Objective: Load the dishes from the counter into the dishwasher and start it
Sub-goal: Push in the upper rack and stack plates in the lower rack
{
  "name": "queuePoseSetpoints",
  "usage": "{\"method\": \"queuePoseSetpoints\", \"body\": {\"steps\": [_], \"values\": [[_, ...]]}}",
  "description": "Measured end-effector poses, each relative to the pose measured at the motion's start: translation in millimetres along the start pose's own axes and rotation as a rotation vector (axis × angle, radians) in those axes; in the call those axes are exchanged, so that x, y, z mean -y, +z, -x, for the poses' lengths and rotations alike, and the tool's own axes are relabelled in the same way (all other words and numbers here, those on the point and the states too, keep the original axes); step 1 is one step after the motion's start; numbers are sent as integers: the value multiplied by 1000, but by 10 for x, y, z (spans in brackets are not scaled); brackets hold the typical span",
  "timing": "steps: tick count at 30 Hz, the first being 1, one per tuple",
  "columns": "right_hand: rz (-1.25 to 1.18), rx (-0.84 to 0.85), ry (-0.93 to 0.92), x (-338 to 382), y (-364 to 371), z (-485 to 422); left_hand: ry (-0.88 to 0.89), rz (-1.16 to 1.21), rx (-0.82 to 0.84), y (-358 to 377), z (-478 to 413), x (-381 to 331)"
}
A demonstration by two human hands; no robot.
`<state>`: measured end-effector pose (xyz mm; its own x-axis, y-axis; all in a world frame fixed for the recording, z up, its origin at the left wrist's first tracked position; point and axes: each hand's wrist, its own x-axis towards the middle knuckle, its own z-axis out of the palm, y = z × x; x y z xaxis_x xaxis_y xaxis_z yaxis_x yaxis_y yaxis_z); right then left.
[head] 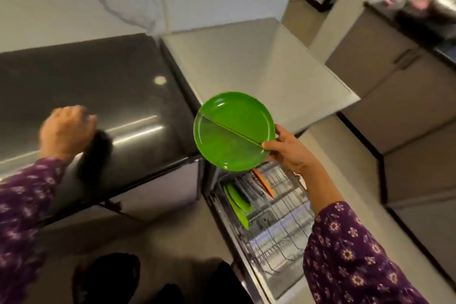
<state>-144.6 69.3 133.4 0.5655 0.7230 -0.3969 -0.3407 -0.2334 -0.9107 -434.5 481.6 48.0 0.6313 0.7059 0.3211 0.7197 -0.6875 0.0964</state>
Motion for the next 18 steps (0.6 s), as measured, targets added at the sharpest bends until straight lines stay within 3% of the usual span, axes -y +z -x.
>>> {"method": "queuePoseSetpoints", "body": {"steps": [4, 9, 14, 18], "values": [[121, 23, 60, -117, -928, 275, 258, 342, 99, -62, -316, -2237], [268, 27, 231, -412, -1810, 382, 669, 532, 208, 196, -200, -4134], [448, -110, 382, -984, -2425, 218, 794, 541, 416, 526, -288, -5014], [641, -240, 346, -1548, -2611, -121, 1074, 286, 536, 840, -454, -5138]]}}
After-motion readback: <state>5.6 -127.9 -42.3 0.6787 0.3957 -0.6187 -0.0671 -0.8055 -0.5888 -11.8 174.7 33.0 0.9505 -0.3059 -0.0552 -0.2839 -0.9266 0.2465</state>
